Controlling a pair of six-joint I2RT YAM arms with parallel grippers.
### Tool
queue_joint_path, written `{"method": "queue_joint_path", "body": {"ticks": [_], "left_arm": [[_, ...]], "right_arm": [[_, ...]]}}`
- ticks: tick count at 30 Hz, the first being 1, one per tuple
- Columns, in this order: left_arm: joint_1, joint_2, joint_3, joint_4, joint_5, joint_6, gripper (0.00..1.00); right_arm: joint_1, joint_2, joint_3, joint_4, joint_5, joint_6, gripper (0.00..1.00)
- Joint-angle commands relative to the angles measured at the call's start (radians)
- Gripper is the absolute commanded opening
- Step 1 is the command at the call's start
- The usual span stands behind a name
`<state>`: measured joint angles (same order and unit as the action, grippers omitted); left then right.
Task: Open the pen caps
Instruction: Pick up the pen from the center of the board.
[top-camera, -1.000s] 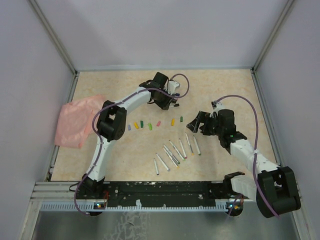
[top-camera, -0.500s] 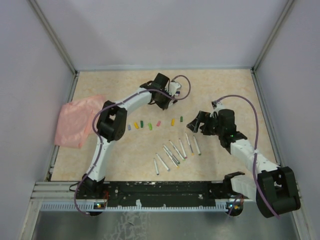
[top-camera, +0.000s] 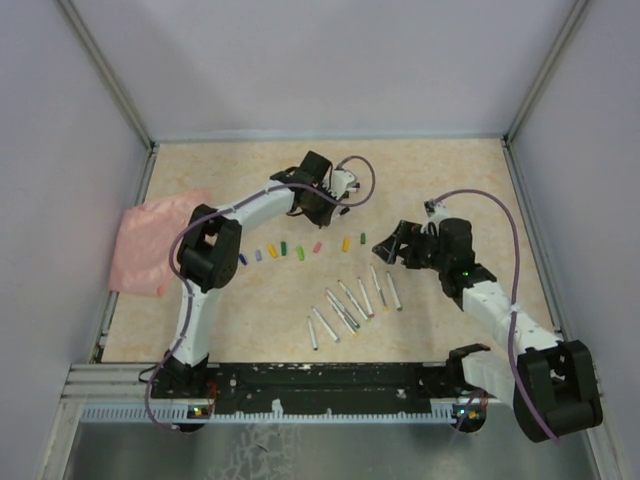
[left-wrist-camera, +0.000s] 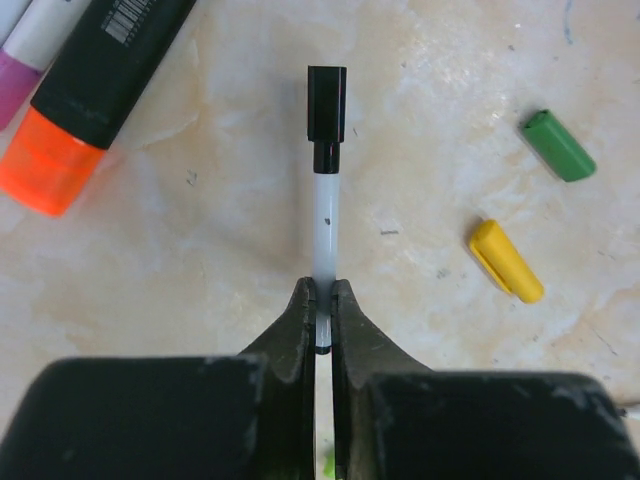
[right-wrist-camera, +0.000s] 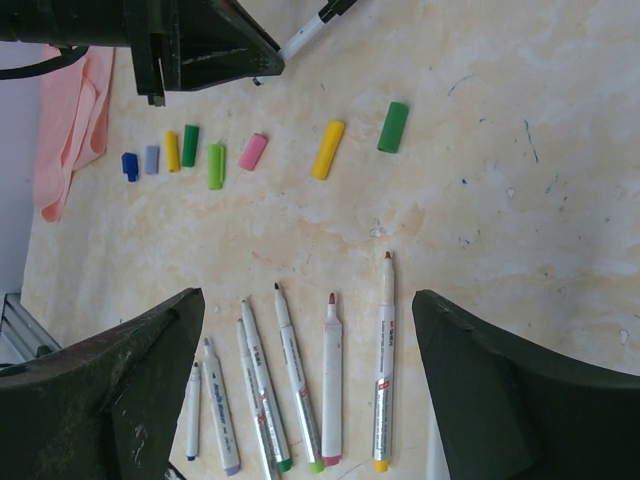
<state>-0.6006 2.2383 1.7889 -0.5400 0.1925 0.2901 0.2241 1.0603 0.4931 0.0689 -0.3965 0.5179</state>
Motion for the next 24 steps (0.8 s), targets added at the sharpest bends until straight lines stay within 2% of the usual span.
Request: {"method": "queue_joint_path", "body": {"ticks": [1,6,11,14,17,20,24], "left_arm": [[0.000,-0.132,-0.056,0.059,0.046,-0.071,0.00],[0.002,-0.255,-0.171,0.126,0.117,-0.170,0.00],[0.002,-0.420,-0.360,0.269,0.255,-0.336,0.00],[0.002,-0.537,-0.518,0.463,0.352,-0.499,0.00],[-0.001,-0.645,-0.691,0.703,0.425,-0.723,0.00],[-0.012,-0.726,-0.827,0.891,0.433,-0.885,0.00],[-0.044,-0.788,-0.943,1.043,0.395,-1.020,0.00]], "right_arm": [[-0.012,-0.046,0.007,0.068,-0.039,0.022,0.84],[-0.011,-0.080,-0.014,0.147,-0.099,0.092,0.82],[-0.011,-0.099,-0.037,0.283,-0.152,0.239,0.82],[-0.011,-0.103,-0.063,0.411,-0.176,0.345,0.82],[-0.011,-0.107,-0.096,0.536,-0.175,0.447,0.82],[-0.010,-0.109,-0.130,0.643,-0.169,0.510,0.82],[0.008,-0.111,-0.158,0.703,-0.157,0.540,0.82]]}}
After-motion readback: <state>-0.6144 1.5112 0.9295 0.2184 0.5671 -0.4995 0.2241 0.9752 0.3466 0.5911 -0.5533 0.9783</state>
